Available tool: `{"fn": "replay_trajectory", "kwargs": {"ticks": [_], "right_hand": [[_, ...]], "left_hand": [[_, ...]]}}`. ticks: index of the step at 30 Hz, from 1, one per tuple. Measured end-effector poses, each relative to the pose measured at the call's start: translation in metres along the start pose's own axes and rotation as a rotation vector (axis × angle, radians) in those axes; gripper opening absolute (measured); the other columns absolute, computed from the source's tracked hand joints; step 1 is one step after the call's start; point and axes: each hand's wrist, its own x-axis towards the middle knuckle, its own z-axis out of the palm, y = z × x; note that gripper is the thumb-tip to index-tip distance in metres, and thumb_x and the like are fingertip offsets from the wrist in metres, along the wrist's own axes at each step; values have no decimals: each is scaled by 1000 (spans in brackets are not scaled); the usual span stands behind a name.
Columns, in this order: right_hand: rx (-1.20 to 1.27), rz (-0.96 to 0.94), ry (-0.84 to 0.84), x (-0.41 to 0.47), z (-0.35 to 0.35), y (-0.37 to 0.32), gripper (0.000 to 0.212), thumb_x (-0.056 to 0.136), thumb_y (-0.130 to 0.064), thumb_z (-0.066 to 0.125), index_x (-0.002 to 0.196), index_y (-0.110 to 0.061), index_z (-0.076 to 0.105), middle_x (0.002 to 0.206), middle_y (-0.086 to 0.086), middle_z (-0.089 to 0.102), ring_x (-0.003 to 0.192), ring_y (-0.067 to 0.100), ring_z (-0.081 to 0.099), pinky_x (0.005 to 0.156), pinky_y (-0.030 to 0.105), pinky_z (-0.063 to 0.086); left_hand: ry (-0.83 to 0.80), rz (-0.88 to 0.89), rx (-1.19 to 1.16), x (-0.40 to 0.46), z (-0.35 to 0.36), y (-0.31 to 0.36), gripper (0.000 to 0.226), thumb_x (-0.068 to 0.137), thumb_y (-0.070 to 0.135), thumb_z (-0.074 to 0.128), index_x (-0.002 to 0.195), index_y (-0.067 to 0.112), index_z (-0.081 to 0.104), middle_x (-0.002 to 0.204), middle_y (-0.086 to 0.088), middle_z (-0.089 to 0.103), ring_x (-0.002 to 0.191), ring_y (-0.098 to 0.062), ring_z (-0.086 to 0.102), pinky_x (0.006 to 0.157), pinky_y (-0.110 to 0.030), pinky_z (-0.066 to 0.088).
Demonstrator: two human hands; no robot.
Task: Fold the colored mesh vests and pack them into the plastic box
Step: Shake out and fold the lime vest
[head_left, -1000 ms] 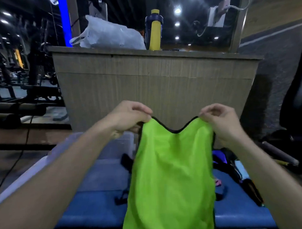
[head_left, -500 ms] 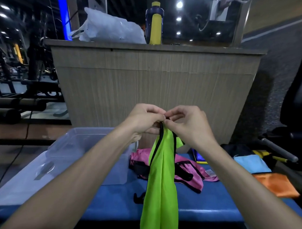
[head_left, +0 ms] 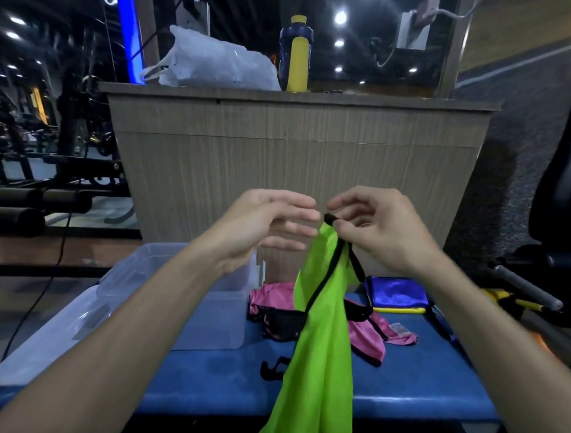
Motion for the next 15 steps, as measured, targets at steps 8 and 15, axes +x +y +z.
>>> {"fn": "replay_trajectory", "kwargs": {"ticks": [8,15], "right_hand": [[134,-109,-274,22,-81,0,32,91,16,60,108,-10,69,94,4,68,92,12,64,83,19,51],[49,-202,-333,23,-85,-13,26,92,15,60,108,-4,68,98,1,70,93,14,66,82,24,53]], "left_hand": [[13,402,412,-17,-16,-9,21,93,1,70,110,12,72,105,-5,75,101,-26,69,83,-37,58],[-200,323,494,-21,16,-30,48,90,28,78,133,22,59,124,7,67,116,-14,63,100,-44,52]]}}
